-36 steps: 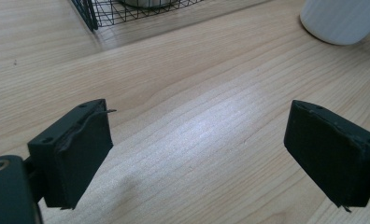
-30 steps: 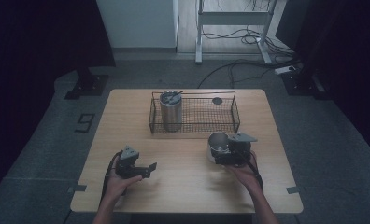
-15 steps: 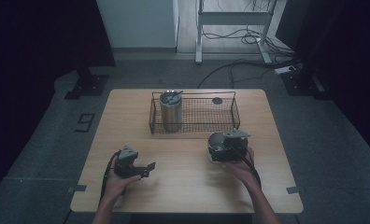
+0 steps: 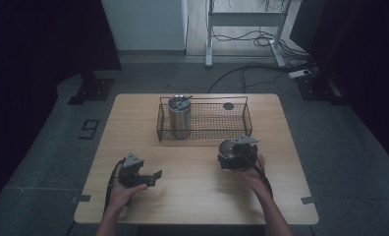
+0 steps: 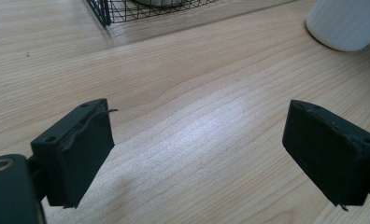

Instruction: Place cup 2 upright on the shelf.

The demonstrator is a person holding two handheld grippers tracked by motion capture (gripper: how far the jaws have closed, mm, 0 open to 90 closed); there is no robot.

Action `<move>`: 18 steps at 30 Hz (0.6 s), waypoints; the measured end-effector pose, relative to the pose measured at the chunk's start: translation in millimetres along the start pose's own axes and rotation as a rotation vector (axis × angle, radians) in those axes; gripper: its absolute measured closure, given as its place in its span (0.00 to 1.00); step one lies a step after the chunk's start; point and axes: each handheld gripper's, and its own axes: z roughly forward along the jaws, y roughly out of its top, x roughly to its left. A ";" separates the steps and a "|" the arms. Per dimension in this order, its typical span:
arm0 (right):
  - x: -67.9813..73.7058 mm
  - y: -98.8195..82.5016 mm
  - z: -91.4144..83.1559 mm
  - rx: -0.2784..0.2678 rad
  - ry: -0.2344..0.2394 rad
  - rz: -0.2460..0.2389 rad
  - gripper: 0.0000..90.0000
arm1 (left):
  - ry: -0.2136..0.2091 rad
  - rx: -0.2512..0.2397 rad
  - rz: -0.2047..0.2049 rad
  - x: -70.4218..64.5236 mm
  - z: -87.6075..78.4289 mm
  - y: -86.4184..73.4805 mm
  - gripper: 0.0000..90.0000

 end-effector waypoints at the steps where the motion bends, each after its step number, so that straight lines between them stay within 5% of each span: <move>1: -0.1 -0.6 0.5 -0.003 0.008 -0.001 0.07 | -0.001 0.000 0.000 0.3 -0.2 0.0 0.10; 18: -3.8 -3.0 -1.4 -0.014 0.025 -0.016 0.08 | 0.002 -0.003 -0.006 1.5 -2.0 -0.4 0.10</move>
